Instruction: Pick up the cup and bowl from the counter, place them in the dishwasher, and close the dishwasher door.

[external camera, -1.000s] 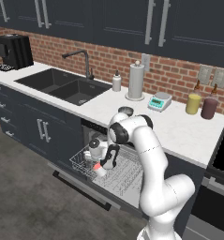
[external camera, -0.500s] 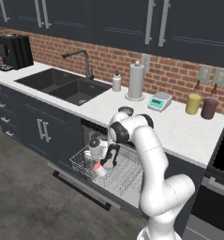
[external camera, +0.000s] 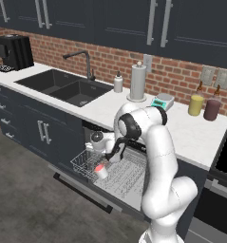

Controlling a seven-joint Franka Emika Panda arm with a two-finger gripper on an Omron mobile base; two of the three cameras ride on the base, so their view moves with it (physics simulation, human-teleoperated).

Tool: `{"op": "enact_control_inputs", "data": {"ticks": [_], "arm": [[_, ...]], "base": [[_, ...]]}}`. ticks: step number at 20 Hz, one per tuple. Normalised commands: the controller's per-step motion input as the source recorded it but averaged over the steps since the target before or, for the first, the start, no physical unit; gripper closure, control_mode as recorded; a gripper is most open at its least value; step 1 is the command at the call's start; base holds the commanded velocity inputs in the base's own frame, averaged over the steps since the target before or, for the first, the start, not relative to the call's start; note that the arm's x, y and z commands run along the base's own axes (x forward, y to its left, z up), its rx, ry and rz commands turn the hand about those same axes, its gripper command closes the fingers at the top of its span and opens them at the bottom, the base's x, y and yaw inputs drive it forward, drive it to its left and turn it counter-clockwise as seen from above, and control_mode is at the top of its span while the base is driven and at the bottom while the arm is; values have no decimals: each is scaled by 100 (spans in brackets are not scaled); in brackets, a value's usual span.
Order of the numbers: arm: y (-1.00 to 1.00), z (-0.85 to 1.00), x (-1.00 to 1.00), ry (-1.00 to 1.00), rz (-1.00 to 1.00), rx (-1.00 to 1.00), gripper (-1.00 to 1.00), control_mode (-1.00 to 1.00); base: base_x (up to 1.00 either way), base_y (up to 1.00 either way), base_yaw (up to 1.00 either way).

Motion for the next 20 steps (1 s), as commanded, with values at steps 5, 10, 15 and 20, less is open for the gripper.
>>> {"op": "enact_control_inputs", "data": {"ticks": [5,10,15,20], "arm": [[0,100,-74,-21,0,-3,-100,-100],[0,100,-26,-9,1,0,-100,-100],[1,100,0,0,0,0,-100,-100],[18,100,0,13,7,0,-100,-100]], "base": [[0,0,0],[0,0,0],[0,0,0],[0,0,0]]}}
